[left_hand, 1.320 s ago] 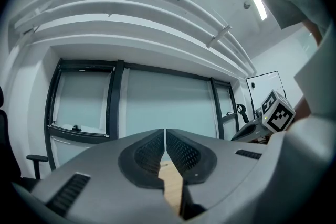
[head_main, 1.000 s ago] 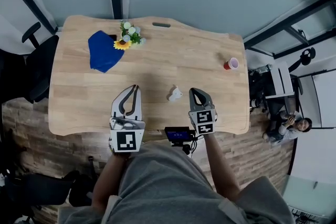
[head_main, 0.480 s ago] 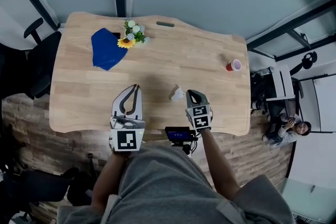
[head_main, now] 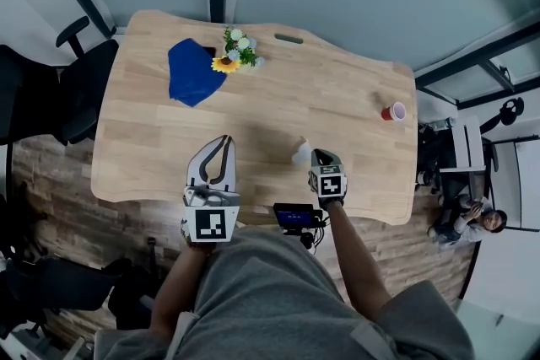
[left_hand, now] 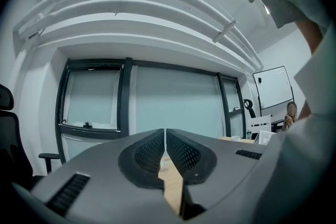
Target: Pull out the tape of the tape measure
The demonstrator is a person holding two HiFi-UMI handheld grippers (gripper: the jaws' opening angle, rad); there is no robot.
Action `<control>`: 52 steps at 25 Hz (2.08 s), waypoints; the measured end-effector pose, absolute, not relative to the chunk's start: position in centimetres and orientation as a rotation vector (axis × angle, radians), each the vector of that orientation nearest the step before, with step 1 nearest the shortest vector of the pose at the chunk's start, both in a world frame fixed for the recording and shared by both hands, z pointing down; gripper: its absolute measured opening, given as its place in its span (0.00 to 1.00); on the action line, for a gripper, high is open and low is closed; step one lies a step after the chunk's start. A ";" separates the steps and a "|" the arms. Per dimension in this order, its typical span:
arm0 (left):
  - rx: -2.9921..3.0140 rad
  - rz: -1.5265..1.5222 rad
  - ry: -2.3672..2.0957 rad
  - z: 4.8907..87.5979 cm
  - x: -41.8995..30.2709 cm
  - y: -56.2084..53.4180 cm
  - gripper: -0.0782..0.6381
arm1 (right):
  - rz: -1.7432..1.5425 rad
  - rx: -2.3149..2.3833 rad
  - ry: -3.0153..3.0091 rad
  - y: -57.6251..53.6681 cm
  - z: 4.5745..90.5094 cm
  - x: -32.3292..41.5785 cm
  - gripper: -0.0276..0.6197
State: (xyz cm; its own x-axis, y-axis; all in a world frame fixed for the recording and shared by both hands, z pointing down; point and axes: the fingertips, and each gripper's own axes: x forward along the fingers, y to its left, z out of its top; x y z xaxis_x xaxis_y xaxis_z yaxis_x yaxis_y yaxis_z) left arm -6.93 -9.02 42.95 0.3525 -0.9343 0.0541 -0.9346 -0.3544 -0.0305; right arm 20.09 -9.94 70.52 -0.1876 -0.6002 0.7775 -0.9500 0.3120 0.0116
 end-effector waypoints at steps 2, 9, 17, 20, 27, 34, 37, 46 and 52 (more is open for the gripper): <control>2.609 0.135 -1.795 42.9 -7.4 -8.8 0.14 | 0.653 1.364 -1.865 -9.8 71.6 20.2 0.06; 2.526 0.159 -1.846 43.8 -9.7 -7.8 0.14 | 0.745 1.345 -1.830 -9.5 74.3 19.3 0.12; 2.483 0.209 -1.884 44.6 -11.5 -6.4 0.14 | 0.940 1.398 -1.742 -9.0 76.2 18.8 0.27; 2.473 0.225 -1.891 44.8 -11.8 -6.0 0.14 | 1.029 1.429 -1.691 -8.8 76.9 18.8 0.36; 2.463 0.233 -1.915 45.0 -12.2 -5.6 0.14 | 1.151 1.508 -1.574 -8.8 78.3 19.0 0.48; 2.448 0.250 -1.942 45.0 -12.7 -5.3 0.14 | 1.153 1.583 -1.458 -9.2 78.3 20.0 0.50; 2.449 0.249 -1.949 44.9 -12.7 -5.3 0.14 | 1.167 1.615 -1.386 -9.0 78.2 20.9 0.52; 2.446 0.212 -1.962 44.5 -12.6 -5.3 0.14 | 1.173 1.540 -1.428 -8.6 80.4 20.2 0.52; 2.491 0.245 -1.957 44.1 -12.4 -5.4 0.14 | 1.079 1.421 -1.520 -8.4 80.2 20.3 0.28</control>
